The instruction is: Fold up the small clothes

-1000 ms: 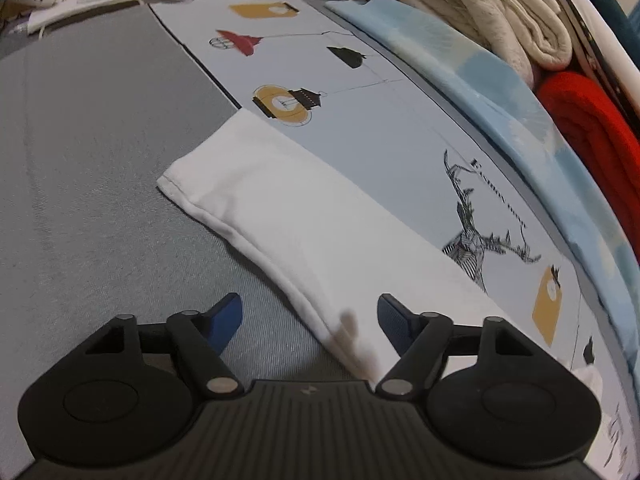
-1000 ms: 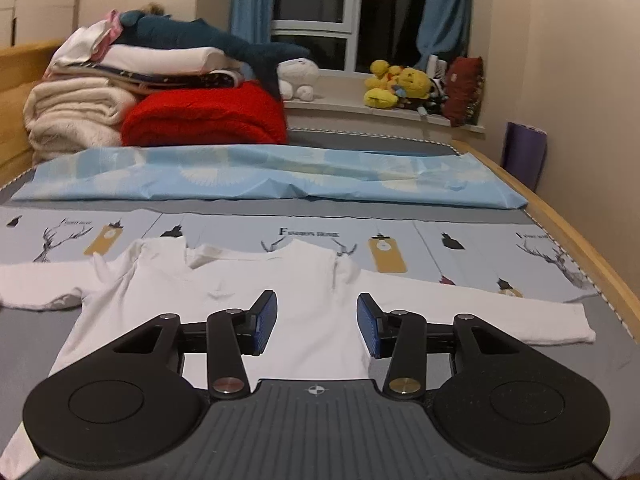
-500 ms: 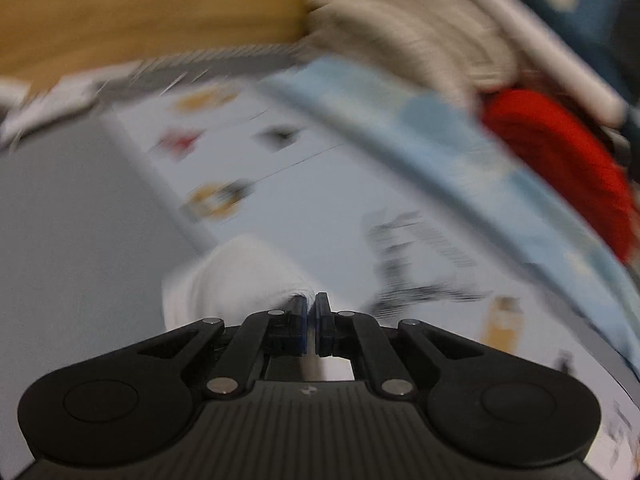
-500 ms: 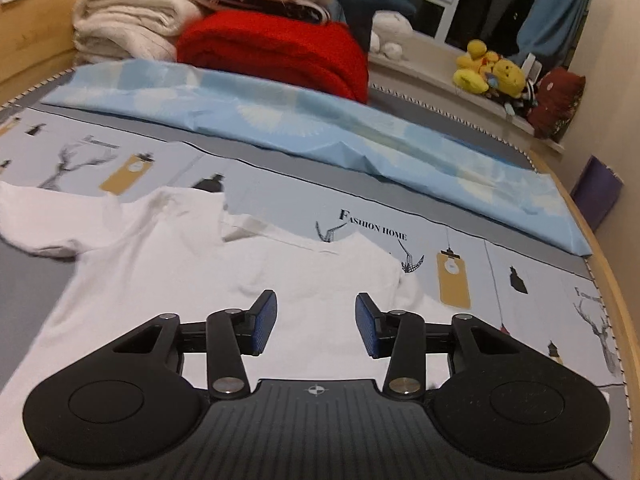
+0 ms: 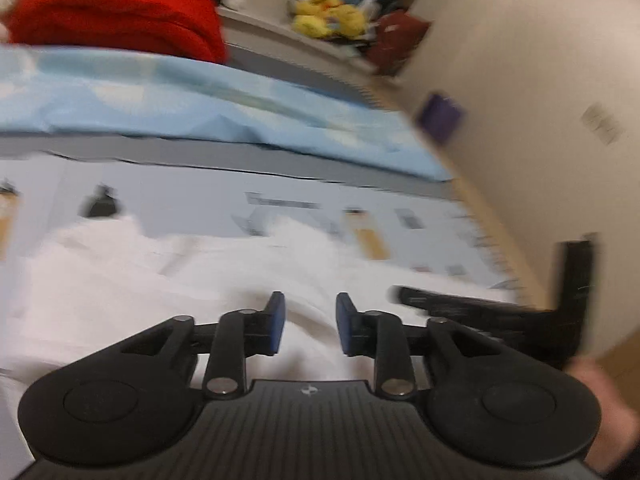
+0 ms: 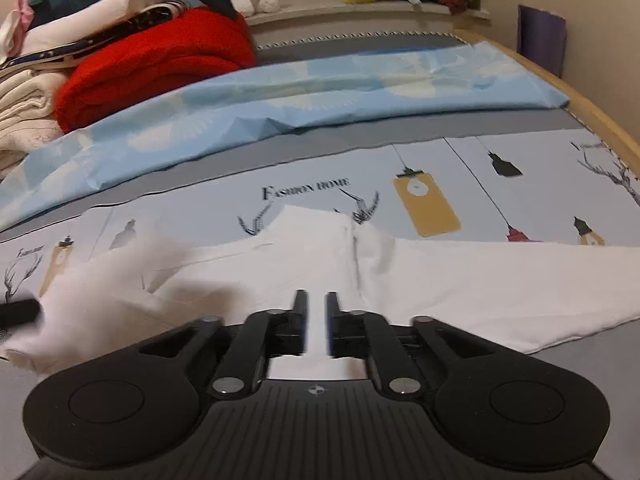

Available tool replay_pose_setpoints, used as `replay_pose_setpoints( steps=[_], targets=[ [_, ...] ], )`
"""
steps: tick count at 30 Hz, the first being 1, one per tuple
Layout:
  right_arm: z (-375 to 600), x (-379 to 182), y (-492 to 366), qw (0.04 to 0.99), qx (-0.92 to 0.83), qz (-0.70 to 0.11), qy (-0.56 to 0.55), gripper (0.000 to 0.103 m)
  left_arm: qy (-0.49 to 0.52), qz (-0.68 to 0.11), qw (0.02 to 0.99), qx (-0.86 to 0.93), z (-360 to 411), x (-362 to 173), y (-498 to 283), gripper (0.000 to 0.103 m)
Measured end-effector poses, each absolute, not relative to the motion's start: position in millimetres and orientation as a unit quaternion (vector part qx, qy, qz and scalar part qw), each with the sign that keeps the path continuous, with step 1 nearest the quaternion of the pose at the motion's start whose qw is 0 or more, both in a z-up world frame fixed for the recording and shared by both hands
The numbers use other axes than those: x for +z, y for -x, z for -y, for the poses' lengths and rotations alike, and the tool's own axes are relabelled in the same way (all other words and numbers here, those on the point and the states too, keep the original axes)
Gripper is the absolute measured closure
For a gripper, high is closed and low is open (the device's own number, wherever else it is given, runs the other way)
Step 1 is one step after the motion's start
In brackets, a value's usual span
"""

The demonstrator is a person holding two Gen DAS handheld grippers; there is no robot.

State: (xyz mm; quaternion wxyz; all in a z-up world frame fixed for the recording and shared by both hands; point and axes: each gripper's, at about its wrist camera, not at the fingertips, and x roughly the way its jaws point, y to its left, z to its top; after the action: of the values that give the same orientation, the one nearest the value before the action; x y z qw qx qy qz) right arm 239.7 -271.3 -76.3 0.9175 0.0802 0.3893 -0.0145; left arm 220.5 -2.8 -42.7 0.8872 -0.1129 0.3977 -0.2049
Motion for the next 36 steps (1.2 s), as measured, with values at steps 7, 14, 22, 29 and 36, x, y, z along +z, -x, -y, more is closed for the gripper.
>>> replay_pose_setpoints(
  steps=[7,14,22,29,36],
  targets=[
    [278.6,-99.3,-250.4,0.891,0.006,-0.434,-0.134,0.066,0.140,-0.457,0.878,0.018,-77.9,-74.7,-261.1,0.069],
    [279.2,-134.1,-268.4,0.871,-0.054,-0.473,-0.124,0.062,0.184,-0.465,0.863,0.067,-135.4,-71.1,-265.6,0.069],
    [304.0,-163.0,-288.1,0.845,-0.040,-0.491,-0.207,0.064,0.184,-0.460,0.866,0.062,-147.3,-66.4,-262.2,0.069],
    [311.2,-116.1,-273.9,0.885,-0.028,-0.415,-0.209,0.103,0.203,-0.475,0.855,0.040,-154.4,-78.0,-261.6,0.069],
    [346.5,-70.3,-248.9,0.918,-0.046,-0.346,-0.188,0.102,0.174,-0.508,0.844,0.010,-148.2,-98.3,-257.3,0.069]
  ],
)
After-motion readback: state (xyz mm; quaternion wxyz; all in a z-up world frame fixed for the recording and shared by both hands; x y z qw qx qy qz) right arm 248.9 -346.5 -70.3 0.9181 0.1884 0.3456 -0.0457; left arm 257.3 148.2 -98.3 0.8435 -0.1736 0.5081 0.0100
